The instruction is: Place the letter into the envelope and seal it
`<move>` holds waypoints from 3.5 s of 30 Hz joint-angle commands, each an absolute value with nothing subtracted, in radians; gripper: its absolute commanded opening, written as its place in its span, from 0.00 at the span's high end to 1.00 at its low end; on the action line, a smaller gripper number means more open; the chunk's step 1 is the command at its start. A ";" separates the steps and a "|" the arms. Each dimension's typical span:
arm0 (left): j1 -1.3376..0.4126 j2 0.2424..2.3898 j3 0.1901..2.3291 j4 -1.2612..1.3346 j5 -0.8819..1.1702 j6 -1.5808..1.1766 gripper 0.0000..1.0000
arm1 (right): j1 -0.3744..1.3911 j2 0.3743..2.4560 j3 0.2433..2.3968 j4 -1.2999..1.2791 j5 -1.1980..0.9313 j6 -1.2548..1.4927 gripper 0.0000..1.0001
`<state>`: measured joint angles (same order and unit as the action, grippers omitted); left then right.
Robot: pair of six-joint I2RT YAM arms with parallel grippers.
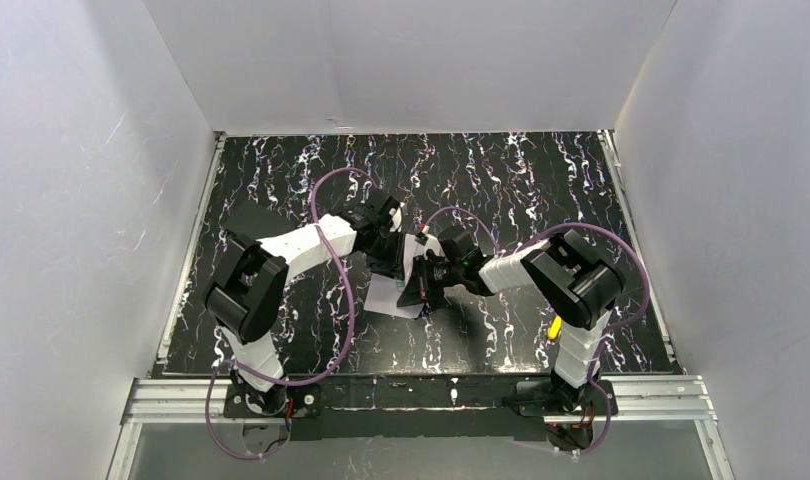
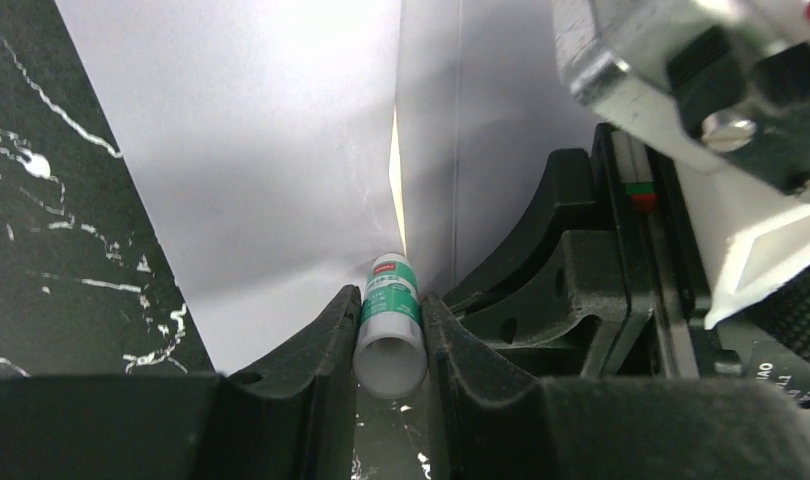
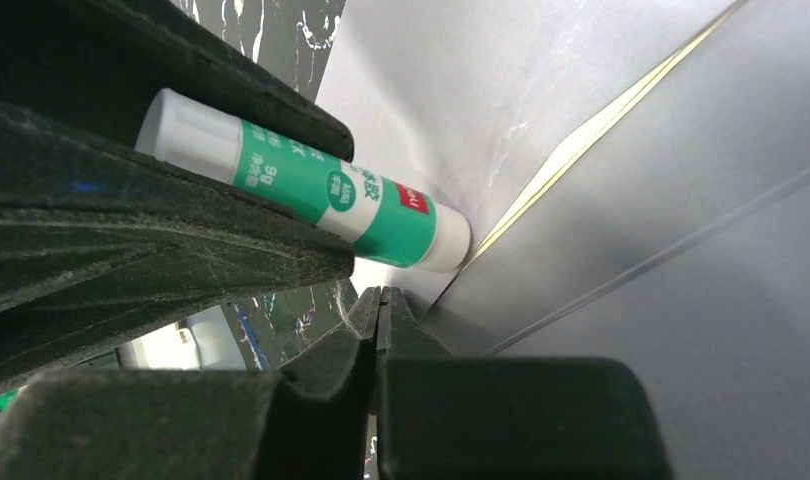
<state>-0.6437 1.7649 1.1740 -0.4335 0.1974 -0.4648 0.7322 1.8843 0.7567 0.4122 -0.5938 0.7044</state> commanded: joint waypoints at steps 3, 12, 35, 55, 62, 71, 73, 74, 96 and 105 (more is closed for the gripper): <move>-0.650 1.785 1.237 -0.599 0.150 -0.453 1.00 | 0.727 2.011 0.678 0.143 -0.249 0.581 0.92; -0.634 1.767 1.381 -0.577 0.074 -0.476 1.00 | 0.726 2.008 0.681 0.122 -0.245 0.578 0.92; -0.627 1.899 1.347 -0.561 0.076 -0.423 1.00 | 0.721 2.020 0.685 0.126 -0.252 0.581 0.92; -0.678 1.784 1.122 -0.621 0.189 -0.421 1.00 | 0.718 2.028 0.695 0.115 -0.257 0.582 0.92; -0.646 1.752 1.162 -0.578 0.149 -0.466 1.00 | 0.718 1.967 0.700 0.157 -0.324 0.526 0.92; -0.486 1.626 1.219 -0.460 0.251 -0.536 1.00 | 0.710 1.680 0.721 0.257 -0.500 0.565 0.84; -0.453 1.579 1.182 -0.410 0.270 -0.537 1.00 | 0.705 1.616 0.727 0.210 -0.472 0.581 0.82; -0.442 1.558 1.159 -0.383 0.276 -0.537 1.00 | 0.699 1.581 0.733 0.173 -0.433 0.591 0.80; -0.220 1.499 0.903 -0.029 0.654 -0.810 1.00 | 0.503 1.506 0.843 -0.158 -0.184 0.640 0.72; -0.144 1.550 0.928 -0.230 0.775 -0.708 1.00 | 0.505 1.624 0.881 -0.152 -0.250 0.637 0.72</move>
<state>-0.1707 1.5627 0.9005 -0.0864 0.7086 -0.7803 0.5022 1.5978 0.8433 -0.1810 -0.2066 0.6476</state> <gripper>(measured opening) 0.219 0.280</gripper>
